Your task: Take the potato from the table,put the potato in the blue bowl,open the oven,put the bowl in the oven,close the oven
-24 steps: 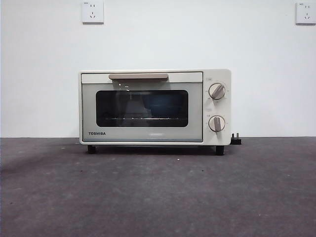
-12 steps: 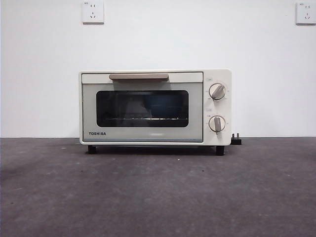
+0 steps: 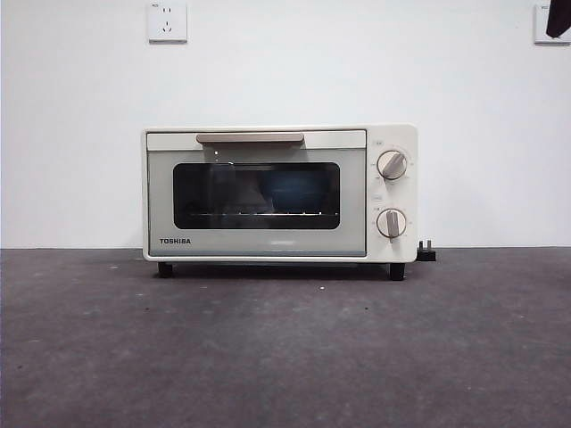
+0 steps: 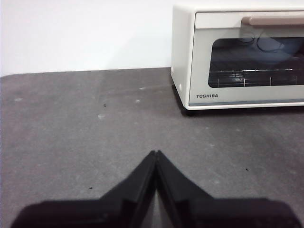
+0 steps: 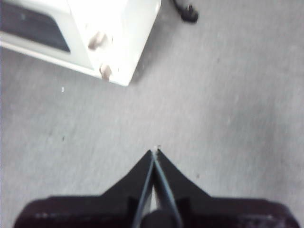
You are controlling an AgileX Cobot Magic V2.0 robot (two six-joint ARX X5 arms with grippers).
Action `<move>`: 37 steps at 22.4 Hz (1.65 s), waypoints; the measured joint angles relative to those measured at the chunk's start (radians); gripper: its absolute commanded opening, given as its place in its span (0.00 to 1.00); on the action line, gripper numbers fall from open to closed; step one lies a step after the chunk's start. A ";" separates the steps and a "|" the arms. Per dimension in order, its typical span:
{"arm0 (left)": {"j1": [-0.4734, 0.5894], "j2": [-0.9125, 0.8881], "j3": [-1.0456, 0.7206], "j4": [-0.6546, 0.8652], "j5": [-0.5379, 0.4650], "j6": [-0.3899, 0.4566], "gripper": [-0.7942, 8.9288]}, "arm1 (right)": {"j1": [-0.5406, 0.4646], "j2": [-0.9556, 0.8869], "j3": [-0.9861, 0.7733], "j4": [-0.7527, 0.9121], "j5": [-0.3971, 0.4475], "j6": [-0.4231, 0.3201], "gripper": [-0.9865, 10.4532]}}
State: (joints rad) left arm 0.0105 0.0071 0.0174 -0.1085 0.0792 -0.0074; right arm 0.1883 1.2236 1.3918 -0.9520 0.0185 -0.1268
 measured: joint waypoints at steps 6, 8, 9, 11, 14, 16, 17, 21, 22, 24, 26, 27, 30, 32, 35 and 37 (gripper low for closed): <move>0.002 0.000 0.000 -0.074 -0.077 -0.012 0.08 | 0.000 0.000 0.000 0.035 0.000 0.000 0.09; 0.002 -0.001 0.000 -0.072 -0.079 -0.012 0.08 | 0.000 0.000 0.000 0.034 0.000 0.000 0.09; 0.002 -0.001 0.000 -0.072 -0.079 -0.012 0.08 | 0.000 0.000 0.000 0.034 0.000 0.000 0.09; 0.002 -0.001 0.000 -0.072 -0.071 -0.015 0.08 | 0.000 0.000 0.000 0.034 0.000 0.000 0.09; 0.002 0.000 0.000 -0.068 -0.058 -0.021 0.08 | 0.000 0.000 0.000 0.034 0.000 0.000 0.09; 0.002 0.005 0.000 -0.068 -0.058 -0.021 0.08 | 0.000 0.000 0.000 0.034 0.000 0.000 0.09; 0.002 0.009 0.000 -0.067 -0.058 -0.021 0.08 | 0.000 0.000 0.000 0.034 0.000 0.000 0.09; 0.002 0.017 0.000 -0.066 -0.058 -0.023 0.08 | 0.000 0.000 0.000 0.034 0.000 0.000 0.09; 0.002 0.019 0.000 -0.066 -0.058 -0.023 0.08 | 0.000 0.000 0.000 0.034 0.000 0.000 0.09; 0.002 0.022 0.000 -0.066 -0.058 -0.023 0.08 | 0.000 0.000 0.000 0.034 0.000 0.000 0.09; 0.002 0.024 0.000 -0.065 -0.058 -0.023 0.08 | -0.004 -0.006 -0.001 0.034 0.008 0.000 0.09; 0.002 0.026 0.000 -0.065 -0.058 -0.023 0.08 | -0.005 -0.024 -0.007 0.038 0.011 0.000 0.09; 0.002 0.032 0.000 -0.064 -0.058 -0.023 0.08 | -0.006 -0.167 -0.084 0.138 0.011 -0.027 0.09; 0.002 0.035 0.000 -0.064 -0.058 -0.023 0.08 | -0.013 -0.322 -0.220 0.337 0.011 -0.045 0.09; 0.002 0.039 0.000 -0.063 -0.058 -0.023 0.08 | -0.045 -0.568 -0.528 0.702 0.015 -0.053 0.09; 0.002 0.040 0.000 -0.063 -0.058 -0.023 0.08 | -0.073 -0.670 -0.669 0.852 0.014 -0.054 0.09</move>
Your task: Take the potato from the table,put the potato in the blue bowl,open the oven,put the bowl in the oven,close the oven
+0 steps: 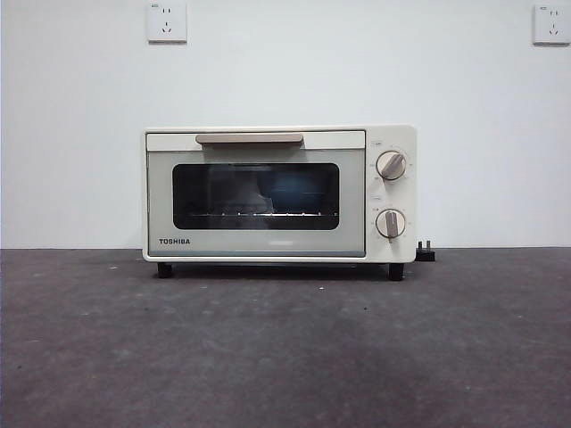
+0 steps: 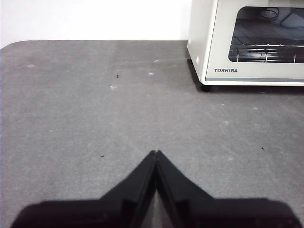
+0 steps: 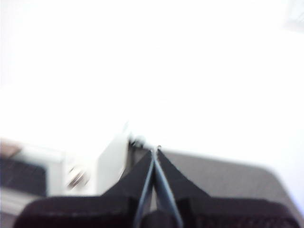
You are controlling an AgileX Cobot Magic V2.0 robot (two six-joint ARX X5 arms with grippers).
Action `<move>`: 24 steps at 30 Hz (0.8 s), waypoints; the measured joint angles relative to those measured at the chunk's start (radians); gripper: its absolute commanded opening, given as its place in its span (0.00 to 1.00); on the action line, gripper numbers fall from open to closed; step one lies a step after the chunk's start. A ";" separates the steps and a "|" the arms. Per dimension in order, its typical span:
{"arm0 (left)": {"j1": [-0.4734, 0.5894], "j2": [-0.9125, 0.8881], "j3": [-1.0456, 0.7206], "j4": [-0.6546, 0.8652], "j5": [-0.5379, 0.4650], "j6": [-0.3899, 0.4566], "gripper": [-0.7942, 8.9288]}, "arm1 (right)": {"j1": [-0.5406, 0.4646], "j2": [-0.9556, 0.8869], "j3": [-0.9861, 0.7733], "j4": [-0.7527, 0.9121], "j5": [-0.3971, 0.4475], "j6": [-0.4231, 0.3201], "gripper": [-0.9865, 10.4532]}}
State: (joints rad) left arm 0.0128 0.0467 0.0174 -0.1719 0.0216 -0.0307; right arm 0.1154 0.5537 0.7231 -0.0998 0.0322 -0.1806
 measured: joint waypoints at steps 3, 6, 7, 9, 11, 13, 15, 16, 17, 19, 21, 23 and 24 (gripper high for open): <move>0.000 0.002 0.000 0.000 0.000 0.000 0.08 | -0.050 -0.148 -0.191 0.148 -0.009 0.001 0.09; 0.000 0.002 0.000 0.000 0.000 0.000 0.08 | -0.111 -0.277 -0.350 0.173 -0.014 0.009 0.09; 0.000 0.002 0.000 0.000 0.000 0.000 0.08 | -0.132 -0.303 -0.390 0.175 -0.014 0.016 0.09; 0.000 0.002 0.000 0.000 0.000 0.000 0.08 | -0.175 -0.344 -0.465 0.173 -0.014 0.046 0.09; 0.000 0.002 0.000 0.000 0.000 0.000 0.08 | -0.206 -0.378 -0.528 0.169 -0.014 0.088 0.09; 0.000 0.002 0.000 0.000 0.000 0.000 0.08 | -0.211 -0.410 -0.575 0.169 -0.014 0.116 0.09; 0.000 0.002 0.000 0.000 0.000 0.000 0.08 | -0.212 -0.446 -0.621 0.207 -0.014 0.132 0.09; 0.000 0.002 0.000 0.000 0.000 0.000 0.08 | -0.212 -0.463 -0.638 0.221 -0.014 0.135 0.09; 0.000 0.002 0.000 0.000 0.000 0.000 0.08 | -0.212 -0.482 -0.656 0.238 -0.014 0.141 0.09; 0.000 0.002 0.000 0.000 0.000 0.000 0.08 | -0.212 -0.514 -0.684 0.254 -0.015 0.156 0.09; 0.000 0.002 0.000 0.000 0.000 0.000 0.08 | -0.212 -0.539 -0.697 0.216 -0.021 0.172 0.09; 0.000 0.002 0.000 0.000 0.000 0.000 0.08 | -0.206 -0.543 -0.699 0.172 -0.023 0.179 0.09; 0.000 0.002 0.000 0.000 0.000 0.000 0.08 | -0.204 -0.543 -0.699 0.158 -0.023 0.182 0.09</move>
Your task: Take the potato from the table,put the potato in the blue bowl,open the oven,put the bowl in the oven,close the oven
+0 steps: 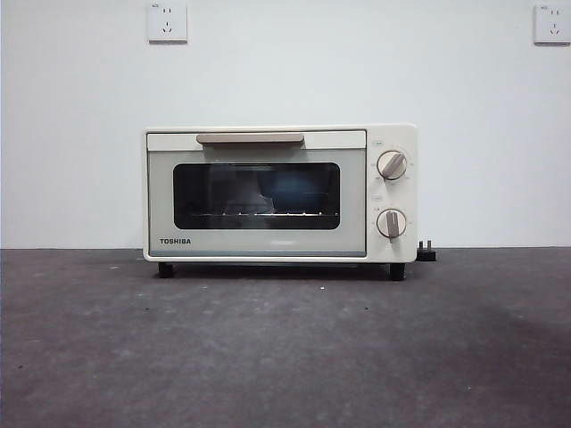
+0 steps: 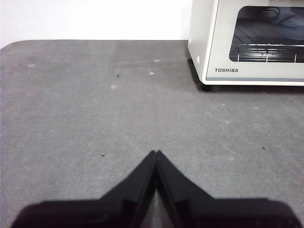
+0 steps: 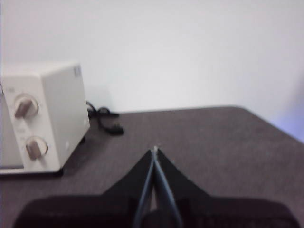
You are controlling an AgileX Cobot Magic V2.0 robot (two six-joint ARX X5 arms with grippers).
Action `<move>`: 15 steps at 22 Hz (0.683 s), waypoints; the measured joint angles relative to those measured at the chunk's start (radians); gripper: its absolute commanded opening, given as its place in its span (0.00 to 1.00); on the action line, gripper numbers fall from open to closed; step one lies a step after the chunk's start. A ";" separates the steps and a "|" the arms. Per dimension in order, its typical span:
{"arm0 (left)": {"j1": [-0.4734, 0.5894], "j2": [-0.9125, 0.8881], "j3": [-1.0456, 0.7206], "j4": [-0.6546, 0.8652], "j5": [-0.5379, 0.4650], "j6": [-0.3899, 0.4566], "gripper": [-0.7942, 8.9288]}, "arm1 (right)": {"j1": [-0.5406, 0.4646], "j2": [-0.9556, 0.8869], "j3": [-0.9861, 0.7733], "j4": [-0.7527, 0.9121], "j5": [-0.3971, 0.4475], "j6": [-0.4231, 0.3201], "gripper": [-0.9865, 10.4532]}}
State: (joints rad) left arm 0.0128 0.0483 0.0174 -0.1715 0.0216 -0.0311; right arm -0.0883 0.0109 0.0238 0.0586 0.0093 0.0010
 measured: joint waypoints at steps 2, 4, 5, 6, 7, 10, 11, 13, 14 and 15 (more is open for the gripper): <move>0.000 0.000 0.000 0.000 0.000 0.000 0.08 | 0.006 0.000 0.000 -0.027 -0.002 0.000 0.09; 0.000 0.000 0.000 0.000 0.000 0.000 0.08 | 0.010 0.000 0.000 -0.056 -0.007 0.000 0.09; 0.000 0.000 0.000 0.000 0.000 0.000 0.08 | 0.010 0.000 0.000 -0.077 -0.010 -0.001 0.09; 0.000 0.000 0.000 0.000 0.000 0.000 0.08 | 0.010 0.000 0.000 -0.099 -0.010 -0.001 0.09; 0.000 0.000 0.000 0.000 0.000 0.000 0.08 | 0.010 0.000 0.000 -0.118 -0.010 -0.001 0.09; 0.000 0.000 0.000 0.000 0.000 0.000 0.08 | 0.010 0.000 0.000 -0.174 -0.026 -0.001 0.09; 0.000 0.000 0.000 0.000 0.000 0.000 0.08 | 0.010 0.000 0.000 -0.193 -0.036 -0.001 0.09; 0.000 0.000 0.000 0.000 0.000 0.000 0.08 | 0.010 0.000 0.000 -0.232 -0.040 -0.001 0.09; 0.000 0.000 0.000 0.000 0.000 0.000 0.08 | 0.010 0.000 0.000 -0.250 -0.041 0.000 0.09; 0.000 0.000 0.000 0.000 0.000 0.000 0.08 | 0.010 0.000 0.000 -0.247 -0.040 -0.001 0.09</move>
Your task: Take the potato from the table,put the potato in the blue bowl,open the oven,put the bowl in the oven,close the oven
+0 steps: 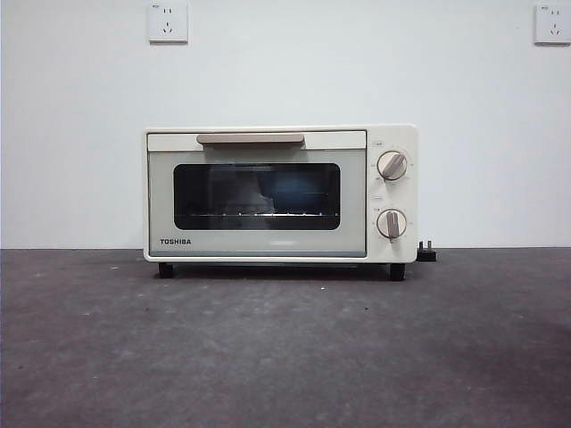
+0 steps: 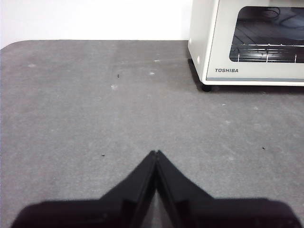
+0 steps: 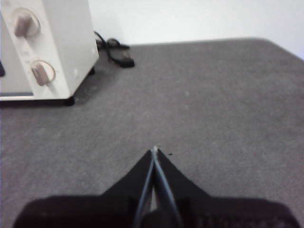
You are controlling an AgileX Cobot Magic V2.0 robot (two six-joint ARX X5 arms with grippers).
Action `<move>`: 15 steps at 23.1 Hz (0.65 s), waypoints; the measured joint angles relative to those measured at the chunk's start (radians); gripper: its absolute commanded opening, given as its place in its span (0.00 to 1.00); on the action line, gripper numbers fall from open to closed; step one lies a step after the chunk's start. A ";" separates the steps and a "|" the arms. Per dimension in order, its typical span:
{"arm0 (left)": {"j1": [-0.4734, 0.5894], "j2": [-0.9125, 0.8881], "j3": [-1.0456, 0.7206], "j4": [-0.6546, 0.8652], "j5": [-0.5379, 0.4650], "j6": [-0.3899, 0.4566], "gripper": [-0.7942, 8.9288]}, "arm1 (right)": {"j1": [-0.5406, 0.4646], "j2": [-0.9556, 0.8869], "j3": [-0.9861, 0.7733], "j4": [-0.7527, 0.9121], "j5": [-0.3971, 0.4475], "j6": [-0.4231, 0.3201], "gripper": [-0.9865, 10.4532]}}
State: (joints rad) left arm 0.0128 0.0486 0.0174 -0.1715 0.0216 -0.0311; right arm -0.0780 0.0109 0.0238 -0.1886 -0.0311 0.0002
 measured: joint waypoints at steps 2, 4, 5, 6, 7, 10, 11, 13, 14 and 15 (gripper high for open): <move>0.000 0.000 0.000 0.000 0.000 0.000 0.08 | 0.008 -0.001 0.000 -0.001 0.003 0.000 0.09; 0.000 0.002 0.000 0.000 0.000 0.000 0.08 | 0.027 -0.001 0.000 -0.003 0.017 0.001 0.09; 0.000 0.003 0.000 0.000 0.000 0.000 0.08 | 0.039 -0.001 0.000 -0.004 0.027 0.001 0.09; 0.000 0.003 0.000 0.000 0.000 0.000 0.08 | 0.050 -0.001 0.000 -0.005 0.036 0.001 0.09; 0.000 0.004 0.000 0.000 0.000 0.000 0.08 | 0.057 -0.001 0.000 -0.005 0.041 0.001 0.09; 0.000 0.005 0.000 0.000 0.000 0.000 0.08 | 0.065 -0.001 0.000 -0.005 0.043 0.001 0.09; 0.000 0.005 0.000 0.000 0.000 0.000 0.08 | 0.065 -0.001 0.000 -0.005 0.047 0.001 0.09; 0.000 0.005 0.000 0.000 0.000 0.000 0.08 | 0.065 -0.001 0.000 -0.005 0.050 0.001 0.09; 0.000 0.005 0.000 0.000 0.000 0.000 0.08 | 0.065 -0.001 0.000 -0.005 0.050 0.001 0.09; 0.000 0.005 0.000 0.000 0.000 0.000 0.08 | 0.065 -0.001 0.000 -0.005 0.050 0.001 0.09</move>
State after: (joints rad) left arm 0.0128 0.0536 0.0174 -0.1715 0.0216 -0.0311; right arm -0.0132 0.0101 0.0238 -0.1940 0.0189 0.0013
